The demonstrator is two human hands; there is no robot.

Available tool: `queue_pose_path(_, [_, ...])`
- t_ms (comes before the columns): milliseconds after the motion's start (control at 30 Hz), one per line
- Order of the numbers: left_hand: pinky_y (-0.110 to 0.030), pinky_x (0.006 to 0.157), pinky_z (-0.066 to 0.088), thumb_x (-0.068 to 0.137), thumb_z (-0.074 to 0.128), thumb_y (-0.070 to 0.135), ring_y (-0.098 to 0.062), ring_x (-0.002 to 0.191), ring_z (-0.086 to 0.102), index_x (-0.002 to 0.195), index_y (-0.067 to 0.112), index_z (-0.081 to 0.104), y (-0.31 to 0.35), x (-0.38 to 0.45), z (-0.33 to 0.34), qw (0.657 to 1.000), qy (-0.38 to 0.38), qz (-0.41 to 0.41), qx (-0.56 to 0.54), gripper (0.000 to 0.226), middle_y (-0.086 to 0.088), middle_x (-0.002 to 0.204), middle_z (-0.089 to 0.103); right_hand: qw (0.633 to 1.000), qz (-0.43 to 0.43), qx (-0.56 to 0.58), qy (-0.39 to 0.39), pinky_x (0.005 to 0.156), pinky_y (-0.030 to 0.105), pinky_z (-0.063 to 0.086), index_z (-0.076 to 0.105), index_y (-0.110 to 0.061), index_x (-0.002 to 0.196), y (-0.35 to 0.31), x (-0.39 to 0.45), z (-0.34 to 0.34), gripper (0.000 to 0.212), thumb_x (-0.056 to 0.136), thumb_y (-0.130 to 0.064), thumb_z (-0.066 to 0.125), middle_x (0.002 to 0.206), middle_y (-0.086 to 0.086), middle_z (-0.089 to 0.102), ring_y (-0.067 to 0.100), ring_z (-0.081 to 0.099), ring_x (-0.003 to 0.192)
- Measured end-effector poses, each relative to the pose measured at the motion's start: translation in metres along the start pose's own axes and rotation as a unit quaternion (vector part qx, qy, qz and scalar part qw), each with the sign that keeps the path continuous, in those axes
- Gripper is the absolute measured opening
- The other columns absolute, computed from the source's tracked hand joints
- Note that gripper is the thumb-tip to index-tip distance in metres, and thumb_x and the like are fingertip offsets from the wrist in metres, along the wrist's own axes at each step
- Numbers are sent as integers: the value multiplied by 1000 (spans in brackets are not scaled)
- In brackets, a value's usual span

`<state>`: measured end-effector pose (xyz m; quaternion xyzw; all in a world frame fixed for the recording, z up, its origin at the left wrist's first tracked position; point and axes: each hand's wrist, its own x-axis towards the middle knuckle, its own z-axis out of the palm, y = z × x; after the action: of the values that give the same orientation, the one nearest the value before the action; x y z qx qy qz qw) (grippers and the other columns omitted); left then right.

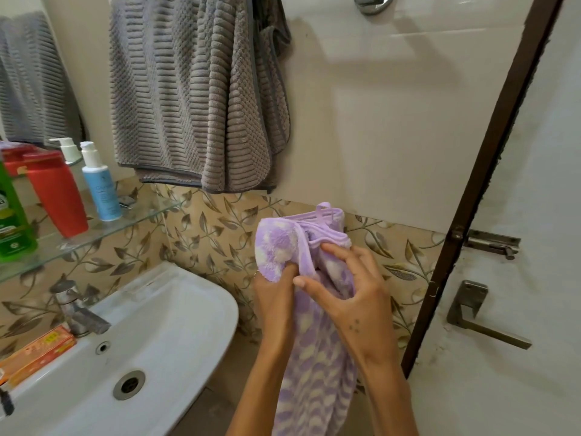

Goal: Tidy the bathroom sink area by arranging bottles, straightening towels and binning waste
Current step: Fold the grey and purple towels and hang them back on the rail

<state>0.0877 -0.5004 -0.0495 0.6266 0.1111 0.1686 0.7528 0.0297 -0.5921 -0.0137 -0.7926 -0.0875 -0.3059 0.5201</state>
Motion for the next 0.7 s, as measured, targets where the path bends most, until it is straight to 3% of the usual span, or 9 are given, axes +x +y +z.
queue_pose_path(67, [-24,59,51,81,61,16,-9,68,63,97,8,67,1,-1,1,1000,-18,-5,1,19,-7,87,70,998,-19,-39,43,79,-2,38,63,-32,110,2,1,3,40,72,-43,70,105,-17,53,-5,54,99])
queue_pose_path(167, [-41,89,52,77,69,21,-26,104,62,116,5,57,2,2,1,998,-42,1,54,44,-11,114,65,988,-63,-65,125,72,1,41,72,-21,100,5,9,3,24,81,-8,67,93,-8,61,3,58,83])
queue_pose_path(233, [-35,91,46,67,74,24,-24,110,56,123,10,44,7,6,-4,990,-60,44,117,64,-2,118,55,985,-64,-48,154,69,1,42,74,-18,94,8,14,-1,27,78,3,65,87,-7,62,4,58,80])
queue_pose_path(300, [-29,91,44,60,71,17,-16,111,52,122,21,37,16,10,-13,980,-106,121,118,71,1,122,48,986,-65,-37,152,67,1,41,75,-16,91,11,17,-5,28,77,5,64,85,-6,64,5,58,79])
queue_pose_path(400, [-9,95,38,65,69,18,7,113,49,115,35,44,29,16,-27,941,-222,226,121,58,18,121,52,989,-85,-55,104,70,0,42,74,-11,91,14,13,-1,25,75,7,65,86,0,67,6,59,81])
queue_pose_path(467, [-4,90,39,73,69,25,7,108,54,109,32,54,35,18,-34,901,-286,271,181,40,23,112,60,991,-99,-62,66,73,4,45,74,-11,91,14,10,3,23,76,5,67,88,1,69,6,61,80])
queue_pose_path(567, [-13,84,47,74,68,33,4,97,59,99,23,61,37,16,-40,876,-310,298,221,27,20,99,64,991,-114,-66,23,74,14,50,74,-12,88,13,8,1,19,76,2,70,89,1,70,9,65,82])
queue_pose_path(700, [-24,67,49,70,71,38,-3,76,58,80,26,59,36,11,-38,870,-293,323,229,20,18,76,61,986,-139,-83,22,73,4,44,73,-14,82,10,7,-10,18,74,2,71,84,-2,68,3,59,82])
